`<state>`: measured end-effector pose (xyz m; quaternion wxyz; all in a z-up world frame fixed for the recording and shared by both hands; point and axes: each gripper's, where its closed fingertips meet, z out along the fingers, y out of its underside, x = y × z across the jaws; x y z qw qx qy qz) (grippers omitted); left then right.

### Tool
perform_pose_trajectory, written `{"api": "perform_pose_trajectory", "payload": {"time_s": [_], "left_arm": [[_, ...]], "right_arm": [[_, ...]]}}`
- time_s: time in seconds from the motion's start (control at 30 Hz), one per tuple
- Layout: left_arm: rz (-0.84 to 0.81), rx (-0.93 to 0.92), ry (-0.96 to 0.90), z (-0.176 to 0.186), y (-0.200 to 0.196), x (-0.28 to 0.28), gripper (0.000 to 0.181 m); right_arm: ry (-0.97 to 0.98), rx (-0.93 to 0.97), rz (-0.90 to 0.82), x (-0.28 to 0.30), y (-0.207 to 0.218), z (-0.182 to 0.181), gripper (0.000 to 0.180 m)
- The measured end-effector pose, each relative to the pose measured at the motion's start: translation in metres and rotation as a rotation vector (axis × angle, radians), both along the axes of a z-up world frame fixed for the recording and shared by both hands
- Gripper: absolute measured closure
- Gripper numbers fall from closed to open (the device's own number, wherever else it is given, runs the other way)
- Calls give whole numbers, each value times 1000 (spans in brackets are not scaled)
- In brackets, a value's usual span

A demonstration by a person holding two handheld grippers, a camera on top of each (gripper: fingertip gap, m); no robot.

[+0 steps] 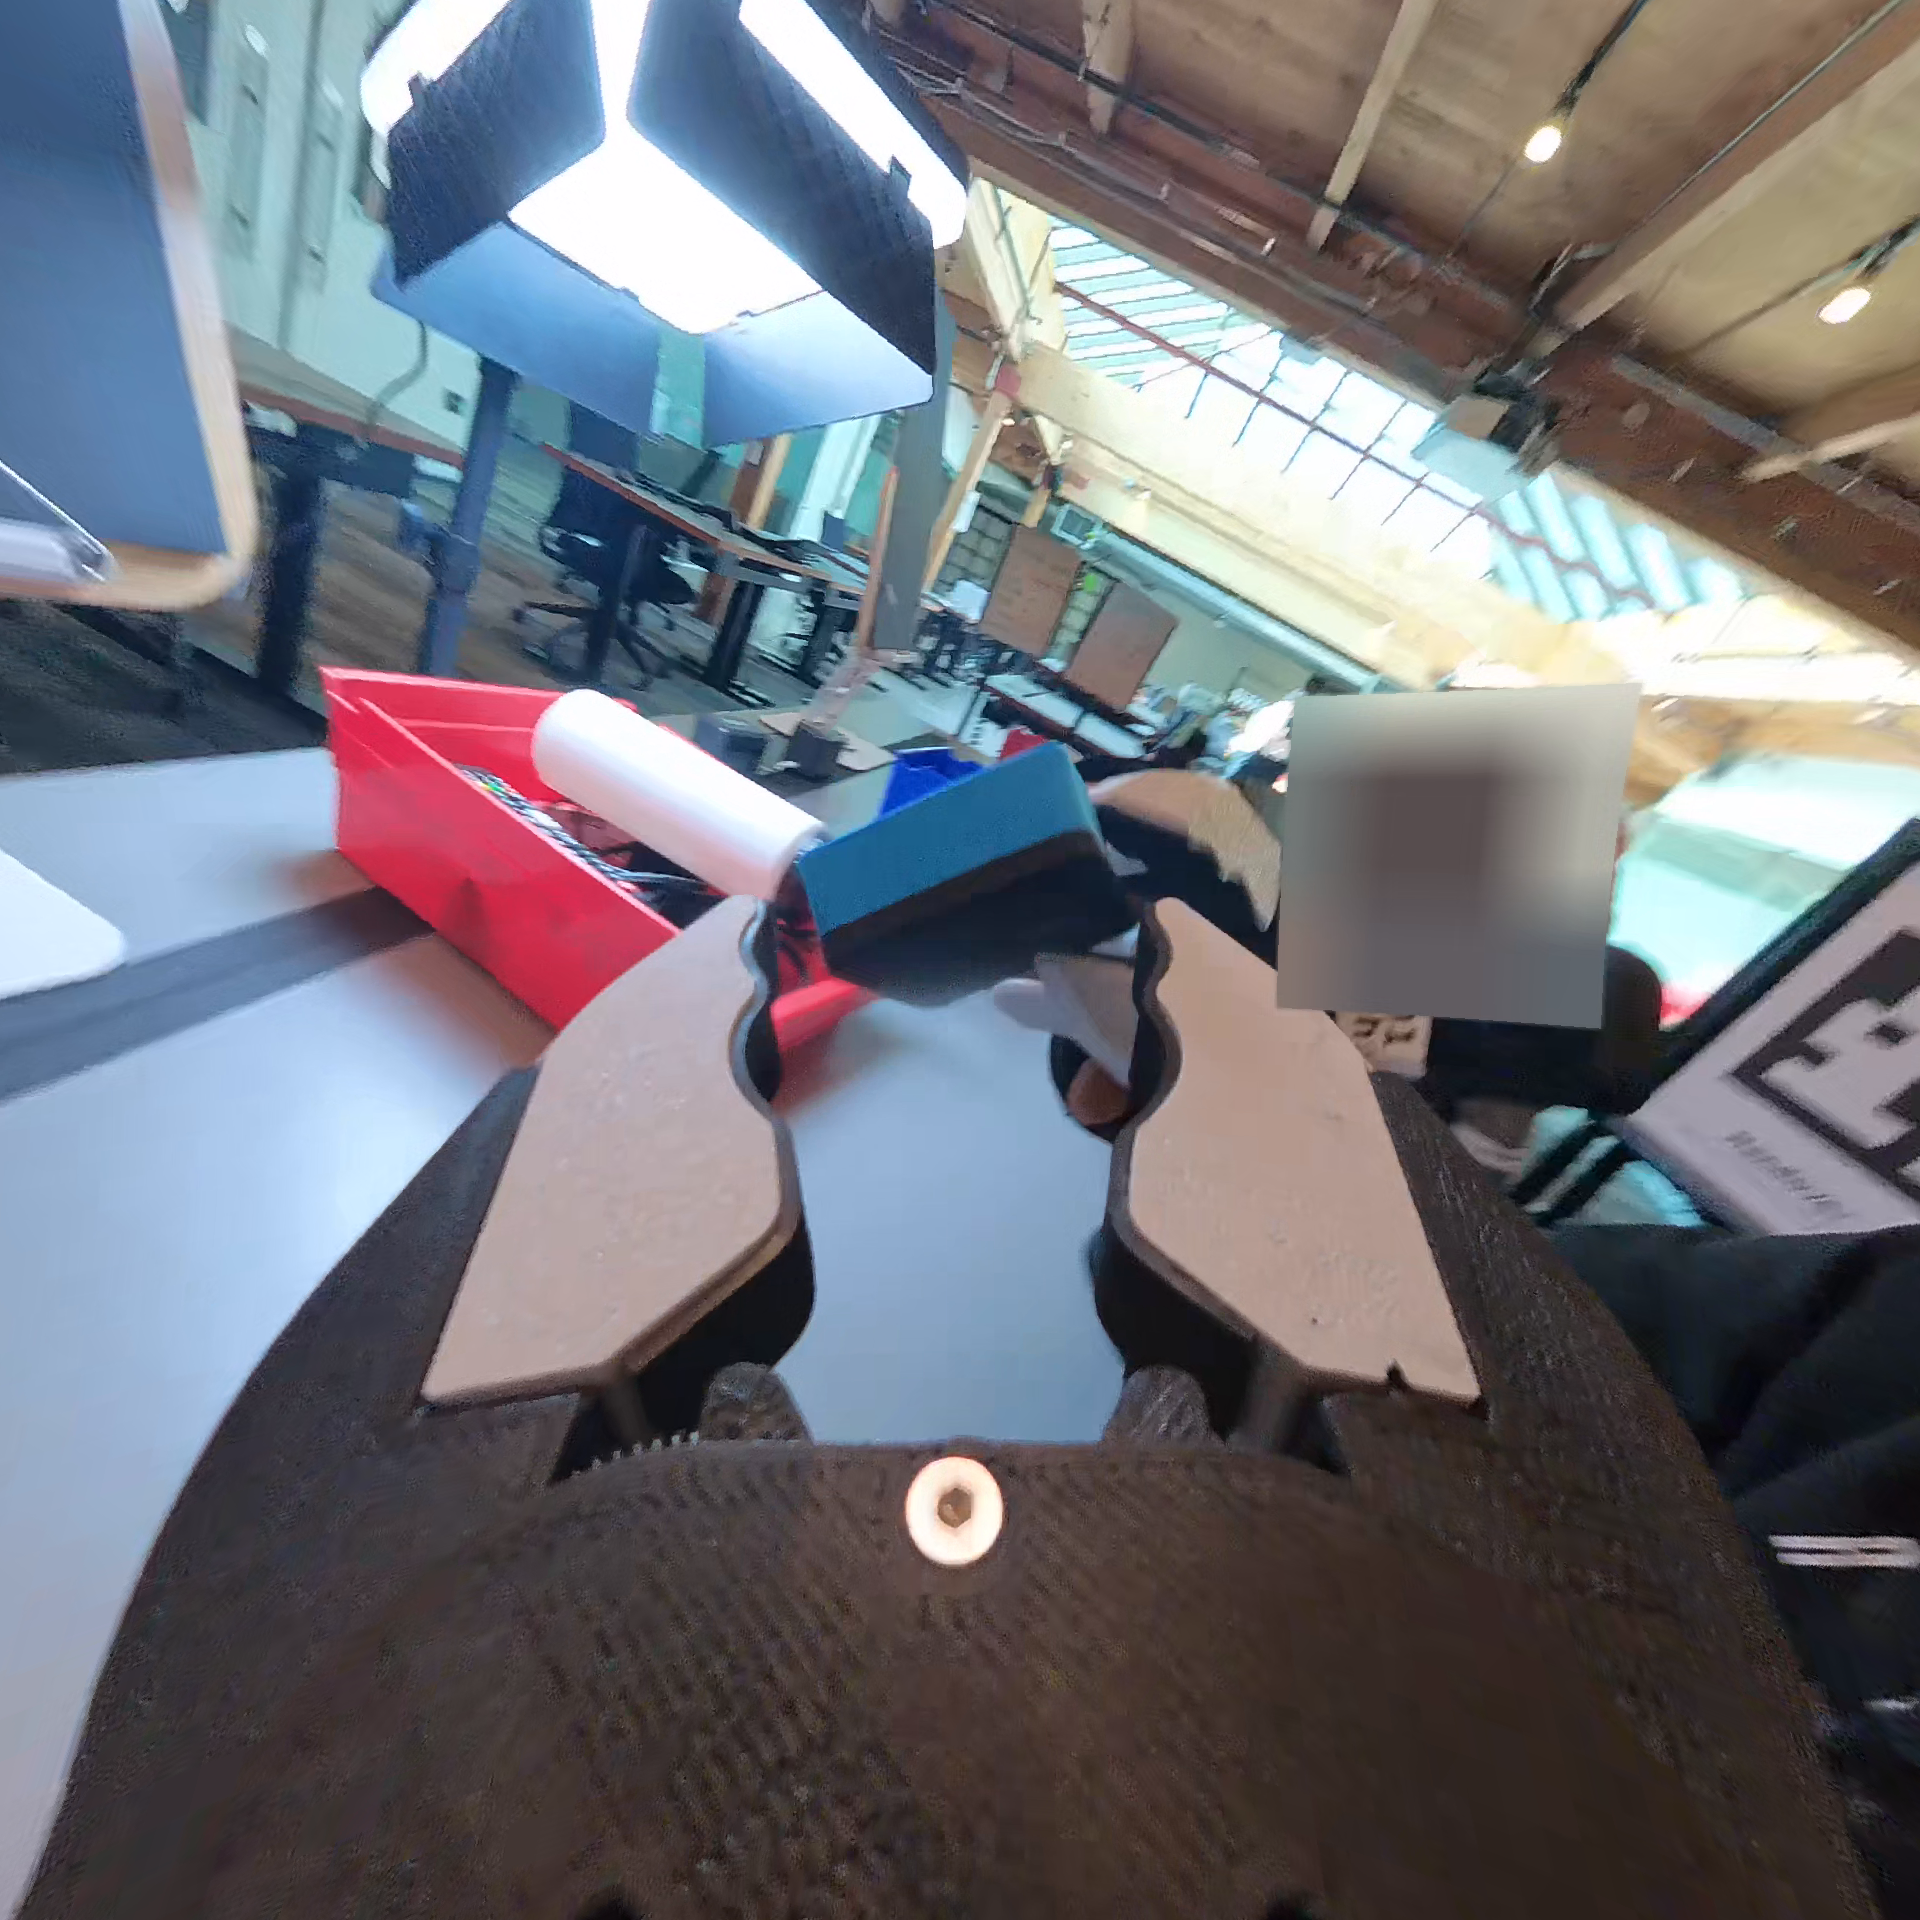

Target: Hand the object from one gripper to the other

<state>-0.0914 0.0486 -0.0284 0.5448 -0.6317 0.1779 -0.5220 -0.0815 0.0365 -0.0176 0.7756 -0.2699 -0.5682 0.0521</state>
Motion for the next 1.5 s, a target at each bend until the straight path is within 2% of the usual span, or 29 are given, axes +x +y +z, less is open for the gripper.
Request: {"api": "perform_pose_trajectory", "payload": {"time_s": [0.1,0.2,0.3,0.43,0.53,0.6,0.63,0.67,0.83,1.03,1.17,1.23,1.27,1.37,1.43,1.5], "left_arm": [[-94,-77,-101,1,-3,1,115],[-71,-49,-86,-1,-1,-2,124],[-36,36,-20,-1,0,-5,125],[-20,152,20,6,-5,-11,125],[-49,194,27,9,-10,-9,125],[-76,196,25,7,-13,-3,125],[-94,195,18,7,-15,-1,125],[-107,192,5,7,-16,1,125],[-80,132,16,4,-9,-2,125],[-12,78,15,2,0,-9,126],[4,12,34,-3,1,-3,127],[5,-55,-5,-7,5,-4,137],[2,-73,-21,-9,6,-5,143],[0,-57,-27,-13,10,-7,145],[10,-9,-11,-13,11,-10,146],[54,75,46,-12,12,-17,148]], "right_arm": [[-33,83,-26,-6,-4,-6,154],[-33,82,-21,-7,-5,-8,154],[-29,-31,31,-7,-5,-8,155],[-38,-295,117,-5,1,-12,138],[-44,-335,147,-5,-1,-13,138],[-67,-288,135,-10,-5,-17,142],[-64,-241,116,-10,-7,-16,154],[-51,-183,91,-10,-7,-13,156],[-41,-54,-20,-8,3,-12,157],[-10,265,-234,2,18,-6,157],[-49,438,-319,-3,22,-16,157],[-65,473,-317,-8,20,-24,157],[-70,468,-325,-9,23,-27,157],[-77,385,-284,-11,26,-32,155],[-83,227,-228,-11,30,-34,149],[-115,-50,-112,-13,31,-41,135]]}}
